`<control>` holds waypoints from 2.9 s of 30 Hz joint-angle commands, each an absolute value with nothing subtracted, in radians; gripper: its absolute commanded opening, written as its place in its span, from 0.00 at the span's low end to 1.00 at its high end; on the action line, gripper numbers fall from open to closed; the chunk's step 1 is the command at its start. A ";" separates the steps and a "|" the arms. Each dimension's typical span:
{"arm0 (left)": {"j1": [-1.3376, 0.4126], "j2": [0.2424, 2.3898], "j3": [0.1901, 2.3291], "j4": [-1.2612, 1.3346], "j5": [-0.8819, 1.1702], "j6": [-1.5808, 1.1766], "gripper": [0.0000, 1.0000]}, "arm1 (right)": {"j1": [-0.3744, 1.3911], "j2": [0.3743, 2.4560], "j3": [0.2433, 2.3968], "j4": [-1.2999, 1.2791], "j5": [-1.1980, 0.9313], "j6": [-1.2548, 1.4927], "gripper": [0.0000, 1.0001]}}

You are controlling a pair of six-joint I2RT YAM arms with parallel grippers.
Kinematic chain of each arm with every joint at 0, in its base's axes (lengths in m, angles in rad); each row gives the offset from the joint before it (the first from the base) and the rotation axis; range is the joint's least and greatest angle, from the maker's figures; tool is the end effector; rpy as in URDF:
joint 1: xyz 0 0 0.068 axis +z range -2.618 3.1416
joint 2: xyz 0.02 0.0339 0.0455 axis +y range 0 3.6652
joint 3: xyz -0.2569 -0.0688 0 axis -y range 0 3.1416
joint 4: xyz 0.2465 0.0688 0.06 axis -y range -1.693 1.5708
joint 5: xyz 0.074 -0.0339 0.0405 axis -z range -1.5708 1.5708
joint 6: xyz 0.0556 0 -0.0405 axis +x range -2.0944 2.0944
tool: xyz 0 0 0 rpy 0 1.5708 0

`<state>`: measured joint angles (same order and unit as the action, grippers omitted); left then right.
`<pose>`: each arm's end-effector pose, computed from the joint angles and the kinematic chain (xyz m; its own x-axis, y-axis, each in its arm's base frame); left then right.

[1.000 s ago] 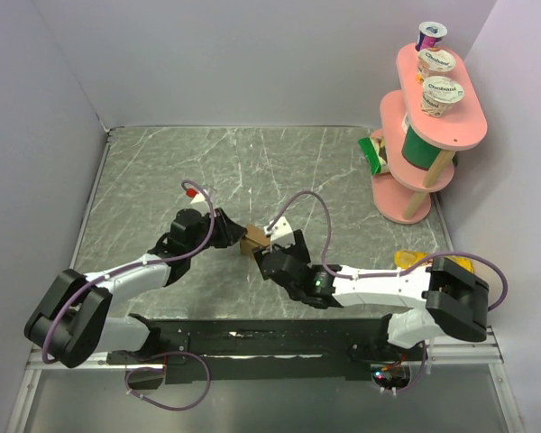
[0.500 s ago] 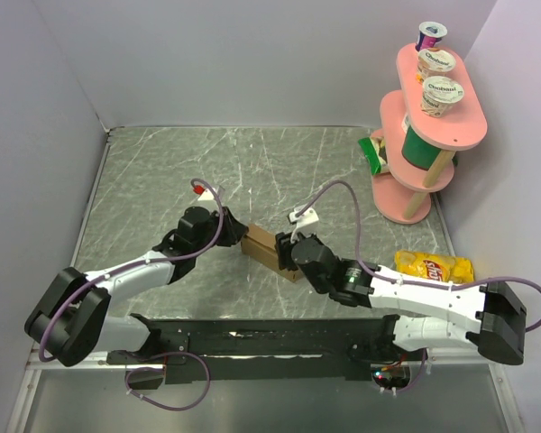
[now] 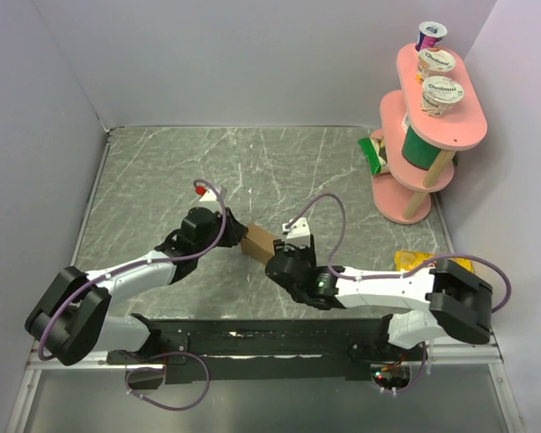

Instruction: Fold the paper box

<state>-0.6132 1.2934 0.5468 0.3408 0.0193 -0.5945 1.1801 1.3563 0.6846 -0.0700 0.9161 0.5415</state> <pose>0.2369 -0.1680 0.1861 -0.5978 -0.2640 -0.7569 0.3079 0.7962 -0.5209 0.1456 0.2376 0.1852 -0.3959 -0.1370 -0.9080 -0.1590 0.9841 -0.0792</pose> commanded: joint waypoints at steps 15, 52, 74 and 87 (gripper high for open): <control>-0.597 1.285 0.574 0.245 -0.008 -0.624 0.47 | 1.181 1.437 0.658 -0.175 0.914 0.589 0.58; -0.638 1.319 0.396 0.359 0.021 -0.623 0.27 | 1.017 1.017 0.572 -0.240 0.562 0.649 0.81; -0.653 1.333 0.436 0.325 0.003 -0.614 0.26 | 0.974 0.911 0.474 -0.276 0.417 0.721 0.63; -0.655 1.330 0.417 0.345 0.003 -0.626 0.25 | 1.018 0.969 0.457 -0.368 0.457 0.785 0.60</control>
